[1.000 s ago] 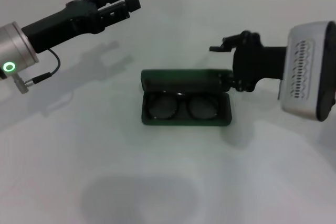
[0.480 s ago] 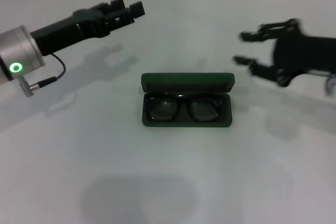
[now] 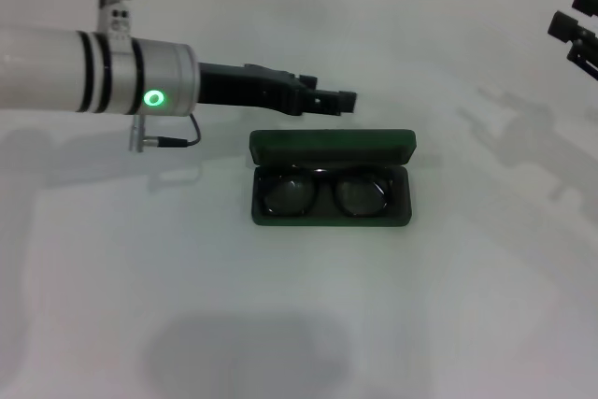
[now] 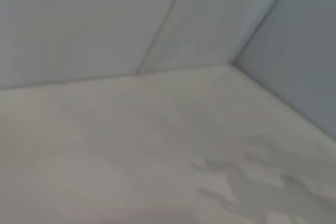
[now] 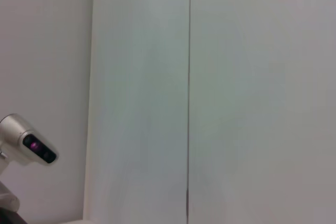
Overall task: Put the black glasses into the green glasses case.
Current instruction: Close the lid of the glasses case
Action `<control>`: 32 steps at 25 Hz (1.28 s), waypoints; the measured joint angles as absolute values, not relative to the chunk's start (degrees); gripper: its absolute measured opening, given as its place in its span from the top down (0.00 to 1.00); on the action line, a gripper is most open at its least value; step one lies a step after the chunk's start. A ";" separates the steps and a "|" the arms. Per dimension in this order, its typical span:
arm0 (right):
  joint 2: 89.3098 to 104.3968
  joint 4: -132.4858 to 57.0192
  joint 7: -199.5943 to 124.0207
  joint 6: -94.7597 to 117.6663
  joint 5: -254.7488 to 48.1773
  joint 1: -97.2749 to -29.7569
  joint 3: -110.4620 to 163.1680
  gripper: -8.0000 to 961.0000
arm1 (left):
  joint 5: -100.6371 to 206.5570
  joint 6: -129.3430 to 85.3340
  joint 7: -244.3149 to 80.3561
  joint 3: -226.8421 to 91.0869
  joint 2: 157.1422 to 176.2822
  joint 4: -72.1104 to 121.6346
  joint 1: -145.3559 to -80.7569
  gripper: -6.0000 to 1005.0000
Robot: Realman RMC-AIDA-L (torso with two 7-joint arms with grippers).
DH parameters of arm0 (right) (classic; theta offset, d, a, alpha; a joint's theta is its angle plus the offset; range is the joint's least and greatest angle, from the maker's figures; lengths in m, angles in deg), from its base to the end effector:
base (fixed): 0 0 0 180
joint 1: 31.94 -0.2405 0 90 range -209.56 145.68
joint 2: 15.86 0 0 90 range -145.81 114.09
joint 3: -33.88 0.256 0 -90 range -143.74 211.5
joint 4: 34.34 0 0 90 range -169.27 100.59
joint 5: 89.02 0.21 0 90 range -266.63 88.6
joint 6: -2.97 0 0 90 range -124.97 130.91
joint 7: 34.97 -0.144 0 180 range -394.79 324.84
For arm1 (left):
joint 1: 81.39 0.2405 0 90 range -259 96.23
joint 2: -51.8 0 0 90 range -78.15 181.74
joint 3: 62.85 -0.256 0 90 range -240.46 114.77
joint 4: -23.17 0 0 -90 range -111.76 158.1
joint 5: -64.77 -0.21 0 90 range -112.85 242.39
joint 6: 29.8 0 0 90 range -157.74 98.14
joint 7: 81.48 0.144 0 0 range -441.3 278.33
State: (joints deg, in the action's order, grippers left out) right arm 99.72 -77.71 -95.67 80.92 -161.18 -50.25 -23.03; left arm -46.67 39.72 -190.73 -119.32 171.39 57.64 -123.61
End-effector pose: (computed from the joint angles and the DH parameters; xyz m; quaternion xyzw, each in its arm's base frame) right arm 0.2665 0.3384 0.0627 -0.8609 0.1002 0.3544 0.3510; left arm -0.1980 0.3934 -0.0454 -0.9064 -0.3657 -0.1811 0.1089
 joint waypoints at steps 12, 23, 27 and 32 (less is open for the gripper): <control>99.64 -75.30 -92.68 80.86 -161.29 -50.64 -23.04 0.59 | -48.10 33.59 -194.04 -127.65 171.34 55.66 -126.79 0.19; 99.53 -75.25 -92.33 77.13 -161.50 -51.50 -23.30 0.59 | -44.42 35.54 -188.48 -135.94 172.17 55.72 -122.88 0.19; 99.60 -75.50 -92.25 77.51 -162.50 -51.63 -23.32 0.59 | -38.99 34.50 -183.97 -138.99 171.98 55.99 -119.99 0.19; 99.83 -75.79 -91.09 78.44 -163.42 -51.90 -23.74 0.59 | -35.37 34.51 -178.64 -139.18 171.84 56.08 -117.75 0.19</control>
State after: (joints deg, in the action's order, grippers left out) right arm 99.83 -75.79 -91.09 78.44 -163.42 -51.90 -23.74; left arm -35.37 34.51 -178.64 -139.18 171.84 56.08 -117.75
